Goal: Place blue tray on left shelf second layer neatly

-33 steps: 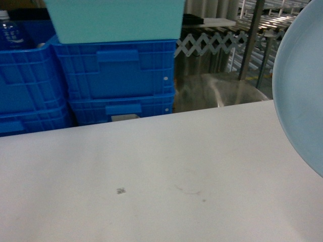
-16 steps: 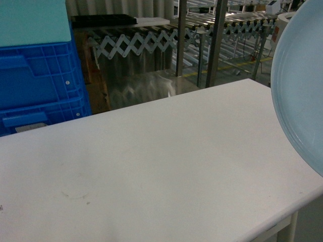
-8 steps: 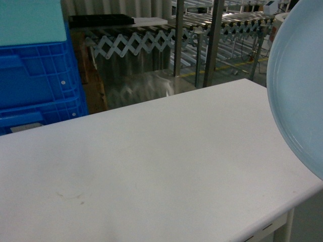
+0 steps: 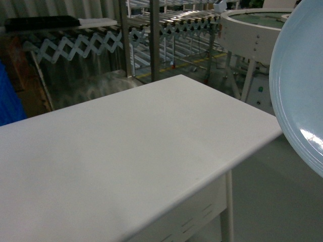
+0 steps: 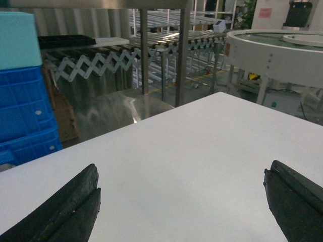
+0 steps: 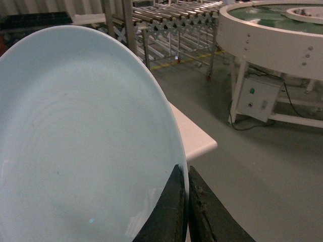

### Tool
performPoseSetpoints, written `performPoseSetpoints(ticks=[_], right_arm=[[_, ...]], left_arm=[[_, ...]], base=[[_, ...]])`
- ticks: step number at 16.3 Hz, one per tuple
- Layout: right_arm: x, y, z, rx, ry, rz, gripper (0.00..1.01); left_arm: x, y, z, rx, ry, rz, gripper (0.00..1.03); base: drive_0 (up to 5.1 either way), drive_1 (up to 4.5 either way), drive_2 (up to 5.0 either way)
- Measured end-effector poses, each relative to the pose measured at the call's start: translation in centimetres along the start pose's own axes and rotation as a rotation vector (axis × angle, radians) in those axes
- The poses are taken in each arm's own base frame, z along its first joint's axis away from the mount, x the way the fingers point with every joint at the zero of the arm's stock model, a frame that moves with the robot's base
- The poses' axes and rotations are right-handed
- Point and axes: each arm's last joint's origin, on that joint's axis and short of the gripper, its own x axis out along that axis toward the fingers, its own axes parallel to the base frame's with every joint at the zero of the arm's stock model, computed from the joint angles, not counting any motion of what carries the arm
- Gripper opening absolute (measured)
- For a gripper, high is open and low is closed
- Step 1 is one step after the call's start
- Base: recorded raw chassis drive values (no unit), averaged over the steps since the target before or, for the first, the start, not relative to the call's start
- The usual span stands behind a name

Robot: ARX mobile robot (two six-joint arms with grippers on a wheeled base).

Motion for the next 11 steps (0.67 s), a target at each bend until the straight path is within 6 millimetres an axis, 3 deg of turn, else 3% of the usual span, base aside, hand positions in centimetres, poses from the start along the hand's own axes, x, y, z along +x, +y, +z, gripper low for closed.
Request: performPoseSetpoints(ticks=[1,11], right_arm=[[0.01,-0.01,-0.03,0.001,0.003,-0.003,0.02],[0.01,-0.01,-0.04,0.001,0.003,-0.006,0.02]], left_arm=[[0.0,0.0,0.01,0.0,-0.001,-0.001,0.98],[0.0,-0.01,0.0,0.0,0.0,-0.002,0.98]], base=[[3.2,-3.4,-3.4],[0.1,0.13,0.1]])
